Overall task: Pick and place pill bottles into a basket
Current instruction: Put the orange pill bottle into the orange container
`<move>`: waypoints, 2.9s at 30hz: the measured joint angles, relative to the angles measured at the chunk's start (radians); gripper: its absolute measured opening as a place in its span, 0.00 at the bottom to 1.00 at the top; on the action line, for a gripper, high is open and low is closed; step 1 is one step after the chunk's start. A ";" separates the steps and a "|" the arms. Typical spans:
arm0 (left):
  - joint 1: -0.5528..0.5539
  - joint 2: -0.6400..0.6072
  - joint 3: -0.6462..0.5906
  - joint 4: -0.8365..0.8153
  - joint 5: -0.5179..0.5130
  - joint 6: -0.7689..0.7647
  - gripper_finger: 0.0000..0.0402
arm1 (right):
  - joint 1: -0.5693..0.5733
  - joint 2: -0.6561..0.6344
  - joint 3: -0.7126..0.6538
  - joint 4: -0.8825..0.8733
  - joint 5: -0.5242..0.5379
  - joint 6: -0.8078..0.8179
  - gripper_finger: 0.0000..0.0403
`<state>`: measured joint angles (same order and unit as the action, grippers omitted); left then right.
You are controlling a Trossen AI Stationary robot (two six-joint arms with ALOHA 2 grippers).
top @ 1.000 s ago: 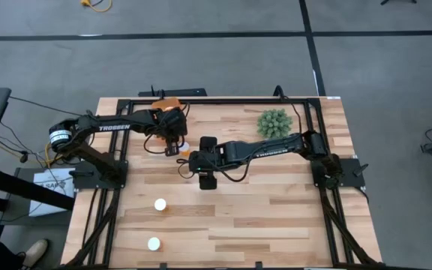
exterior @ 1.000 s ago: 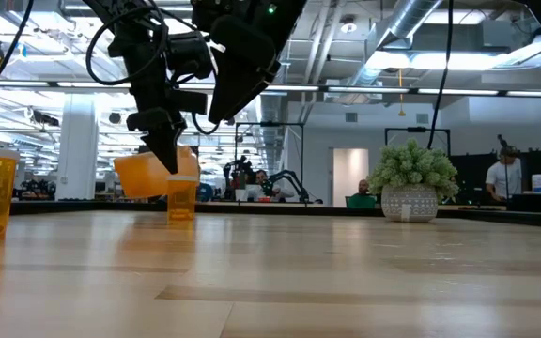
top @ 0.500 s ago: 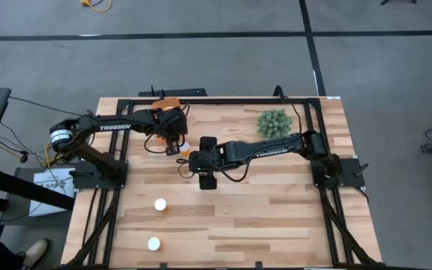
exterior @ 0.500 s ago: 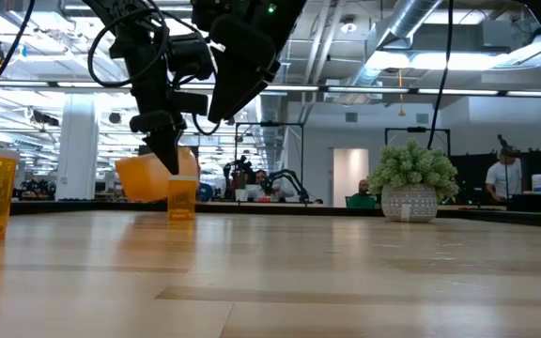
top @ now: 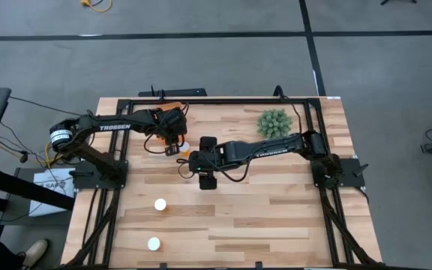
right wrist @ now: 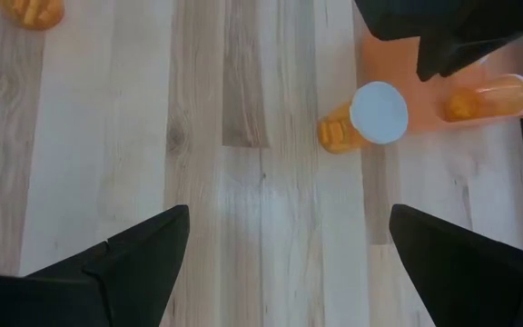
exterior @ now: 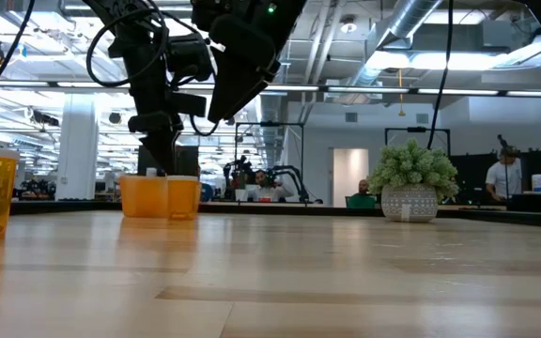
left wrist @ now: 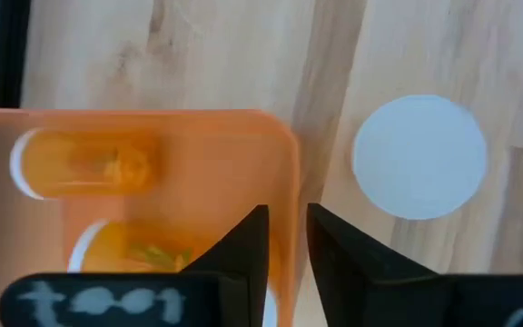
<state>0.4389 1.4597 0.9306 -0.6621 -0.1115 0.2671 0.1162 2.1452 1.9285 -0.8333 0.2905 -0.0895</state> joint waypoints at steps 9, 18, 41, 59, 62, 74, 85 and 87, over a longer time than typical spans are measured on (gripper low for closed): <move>0.000 -0.013 0.005 0.007 -0.056 0.006 0.18 | 0.000 0.000 0.000 -0.001 0.000 0.000 0.92; 0.000 -0.236 -0.005 0.082 0.108 -0.008 0.18 | 0.000 0.000 0.000 -0.040 0.000 0.003 0.92; -0.259 -0.956 -0.462 0.406 0.209 -0.215 0.18 | -0.007 -0.049 -0.054 -0.087 0.027 0.045 0.92; -0.429 -1.233 -0.726 0.643 0.110 -0.253 0.18 | -0.006 -0.068 -0.054 -0.135 0.079 0.124 0.92; -0.440 -1.267 -0.771 0.685 0.101 -0.253 0.18 | -0.006 -0.068 -0.054 -0.137 0.079 0.129 0.92; -0.443 -1.382 -0.803 0.688 0.142 -0.230 0.18 | -0.005 -0.068 -0.054 -0.150 0.079 0.162 0.92; -0.443 -1.460 -0.919 0.846 0.185 -0.225 0.18 | -0.005 -0.067 -0.054 -0.150 0.078 0.178 0.92; -0.443 -1.459 -0.919 0.842 0.185 -0.225 0.18 | -0.005 -0.067 -0.054 -0.150 0.078 0.179 0.92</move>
<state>-0.0036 0.0009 0.0113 0.1800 0.0738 0.0422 0.1116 2.0785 1.8748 -0.9835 0.3683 0.0891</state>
